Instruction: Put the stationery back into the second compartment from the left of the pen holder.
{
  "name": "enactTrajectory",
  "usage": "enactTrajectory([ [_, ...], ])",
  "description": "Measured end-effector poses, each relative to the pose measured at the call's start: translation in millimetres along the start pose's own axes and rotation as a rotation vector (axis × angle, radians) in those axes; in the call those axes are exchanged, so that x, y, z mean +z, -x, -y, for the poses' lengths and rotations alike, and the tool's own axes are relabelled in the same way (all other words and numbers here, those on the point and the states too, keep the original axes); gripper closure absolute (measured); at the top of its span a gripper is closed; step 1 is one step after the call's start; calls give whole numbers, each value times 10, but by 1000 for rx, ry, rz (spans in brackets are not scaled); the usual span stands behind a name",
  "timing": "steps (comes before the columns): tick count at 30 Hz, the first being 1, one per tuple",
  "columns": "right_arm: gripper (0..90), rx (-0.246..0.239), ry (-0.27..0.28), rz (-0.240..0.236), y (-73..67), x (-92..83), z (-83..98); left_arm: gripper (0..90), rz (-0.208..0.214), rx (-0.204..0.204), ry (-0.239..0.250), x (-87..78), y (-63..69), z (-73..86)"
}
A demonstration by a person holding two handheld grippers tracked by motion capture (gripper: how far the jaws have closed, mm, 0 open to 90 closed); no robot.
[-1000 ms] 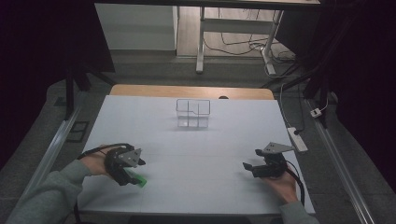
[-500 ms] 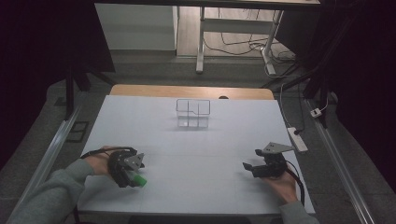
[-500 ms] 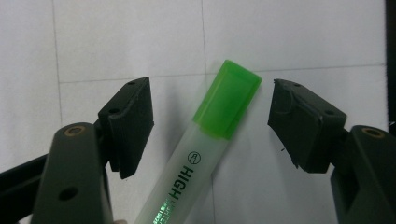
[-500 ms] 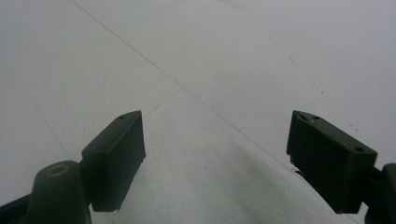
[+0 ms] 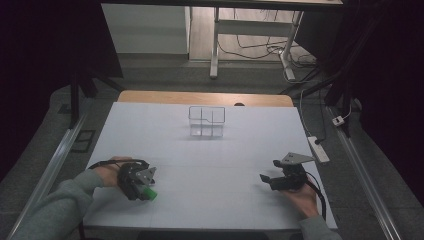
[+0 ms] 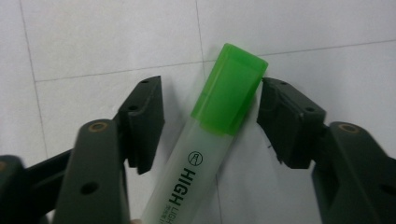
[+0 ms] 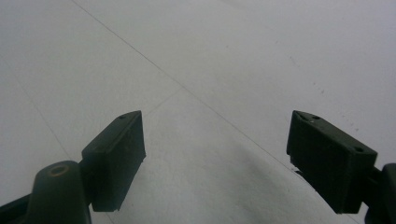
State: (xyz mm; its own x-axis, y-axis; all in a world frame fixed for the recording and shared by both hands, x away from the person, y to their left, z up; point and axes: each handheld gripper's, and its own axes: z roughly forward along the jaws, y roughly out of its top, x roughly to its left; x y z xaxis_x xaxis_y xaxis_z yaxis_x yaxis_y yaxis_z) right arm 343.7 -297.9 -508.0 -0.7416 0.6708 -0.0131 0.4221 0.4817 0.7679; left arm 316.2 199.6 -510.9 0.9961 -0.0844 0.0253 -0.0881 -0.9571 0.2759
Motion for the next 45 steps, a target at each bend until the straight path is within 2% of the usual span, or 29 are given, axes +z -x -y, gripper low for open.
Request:
enactTrajectory([
  [5,187,3,2,-1,1,-1,1,497,31,32,5,7,-14,12],
  [8,186,3,-5,1,-1,7,1,563,41,47,14,5,-14,25],
  [13,187,4,-4,1,0,5,1,618,49,77,17,4,-14,25],
  [14,187,4,-4,1,-1,4,1,661,50,79,18,4,-14,25],
  [20,187,0,-3,1,-1,0,2,664,38,101,12,2,6,13],
  [24,187,0,-1,0,-1,-4,1,665,21,101,1,-5,34,-4],
  [30,187,-1,1,-1,-2,-3,1,665,-5,54,27,-52,12,23],
  [39,187,-2,-1,1,-2,-1,0,665,-54,-89,182,-276,-52,118],
  [45,186,0,-3,2,-2,1,1,665,-95,-160,244,-377,-83,156],
])
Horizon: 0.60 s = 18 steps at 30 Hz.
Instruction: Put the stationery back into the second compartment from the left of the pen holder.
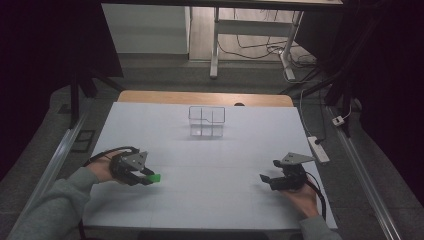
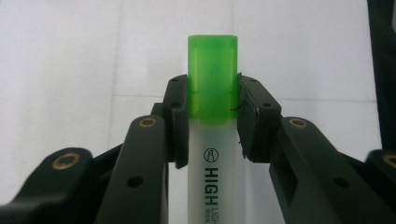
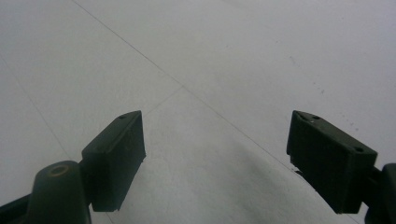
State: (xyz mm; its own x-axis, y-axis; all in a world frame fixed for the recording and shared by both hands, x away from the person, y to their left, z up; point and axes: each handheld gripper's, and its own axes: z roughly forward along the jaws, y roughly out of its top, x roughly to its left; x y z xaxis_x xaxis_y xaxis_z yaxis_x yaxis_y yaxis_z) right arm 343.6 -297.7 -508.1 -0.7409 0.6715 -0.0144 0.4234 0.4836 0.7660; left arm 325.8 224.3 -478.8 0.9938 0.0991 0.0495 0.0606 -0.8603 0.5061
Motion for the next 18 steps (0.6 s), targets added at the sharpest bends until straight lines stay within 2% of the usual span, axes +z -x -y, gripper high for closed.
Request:
enactTrajectory([
  [11,187,-2,2,1,0,-1,-1,664,-77,-110,116,-128,-88,-35],
  [12,187,-1,2,1,0,-1,-1,664,-100,-110,120,-139,-96,-39],
  [15,187,-2,1,2,1,-1,-1,664,-167,-159,149,-167,-122,-56],
  [18,187,-1,0,2,1,0,0,664,-203,-206,189,-201,-163,-64],
])
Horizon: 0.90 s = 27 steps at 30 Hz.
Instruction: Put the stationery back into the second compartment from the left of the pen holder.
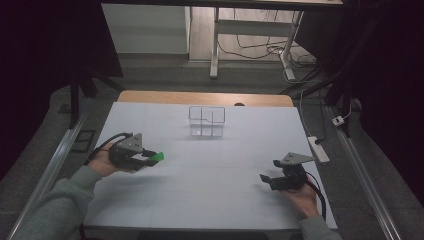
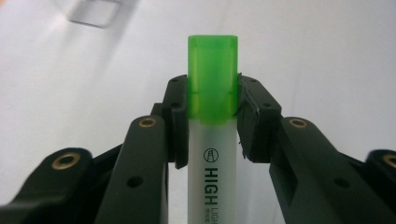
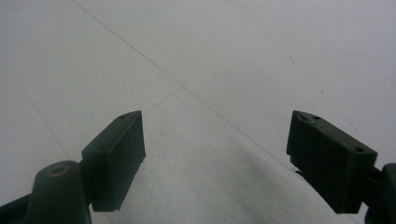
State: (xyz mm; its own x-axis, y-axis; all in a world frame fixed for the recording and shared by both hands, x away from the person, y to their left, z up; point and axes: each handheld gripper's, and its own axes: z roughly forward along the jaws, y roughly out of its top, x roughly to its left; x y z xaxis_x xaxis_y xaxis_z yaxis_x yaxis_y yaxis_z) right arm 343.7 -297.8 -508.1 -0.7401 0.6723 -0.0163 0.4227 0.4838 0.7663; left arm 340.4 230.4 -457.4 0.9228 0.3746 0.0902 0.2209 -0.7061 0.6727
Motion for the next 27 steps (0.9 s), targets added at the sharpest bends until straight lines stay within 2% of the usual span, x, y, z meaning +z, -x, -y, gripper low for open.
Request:
enactTrajectory([
  [5,187,3,0,0,0,-1,0,664,-26,-44,48,-21,-42,-48],
  [9,187,4,1,0,0,-1,-1,663,-90,-72,70,-20,-63,-106],
  [12,187,3,3,0,0,-3,-1,663,-116,-93,93,-18,-86,-147],
  [21,187,3,4,0,1,-4,0,663,-154,-137,149,-5,-133,-274],
  [27,187,5,4,-1,1,-3,0,663,-162,-176,193,7,-186,-318],
])
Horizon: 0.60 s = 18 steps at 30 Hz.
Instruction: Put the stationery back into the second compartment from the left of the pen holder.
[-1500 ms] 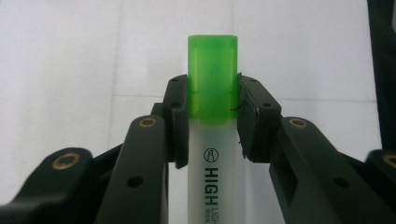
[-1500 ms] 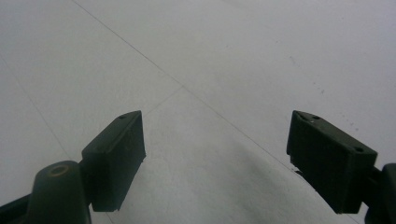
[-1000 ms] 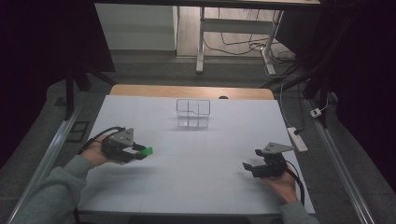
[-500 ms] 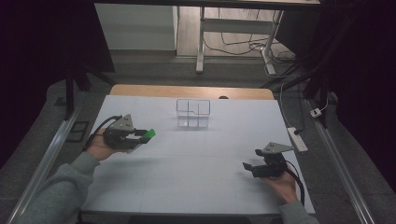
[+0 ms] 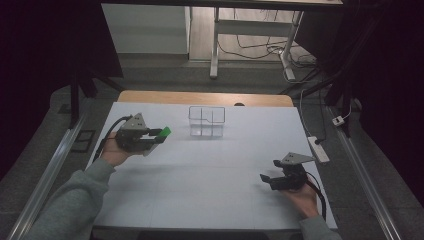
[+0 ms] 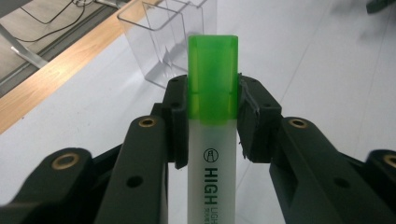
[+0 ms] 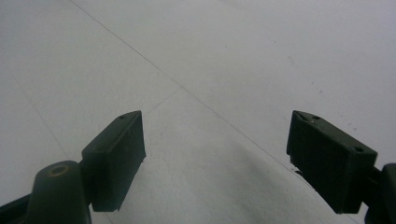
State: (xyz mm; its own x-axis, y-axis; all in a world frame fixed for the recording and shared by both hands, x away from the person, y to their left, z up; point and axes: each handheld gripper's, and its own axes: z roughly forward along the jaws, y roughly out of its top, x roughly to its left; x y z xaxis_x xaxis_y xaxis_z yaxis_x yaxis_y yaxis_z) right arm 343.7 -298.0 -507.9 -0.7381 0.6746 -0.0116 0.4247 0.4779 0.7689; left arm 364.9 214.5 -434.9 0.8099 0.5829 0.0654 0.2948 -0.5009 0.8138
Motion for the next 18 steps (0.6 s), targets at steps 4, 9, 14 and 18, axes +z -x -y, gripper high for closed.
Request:
enactTrajectory([
  [4,187,0,-2,1,-1,2,0,663,-6,-13,18,24,-33,-51],
  [9,188,0,-4,3,-1,3,0,663,-11,-14,48,73,-49,-147],
  [14,187,-2,-1,1,2,3,1,663,-10,-19,73,131,-73,-266],
  [18,188,-7,3,1,1,0,-1,663,-17,-24,95,174,-91,-349],
])
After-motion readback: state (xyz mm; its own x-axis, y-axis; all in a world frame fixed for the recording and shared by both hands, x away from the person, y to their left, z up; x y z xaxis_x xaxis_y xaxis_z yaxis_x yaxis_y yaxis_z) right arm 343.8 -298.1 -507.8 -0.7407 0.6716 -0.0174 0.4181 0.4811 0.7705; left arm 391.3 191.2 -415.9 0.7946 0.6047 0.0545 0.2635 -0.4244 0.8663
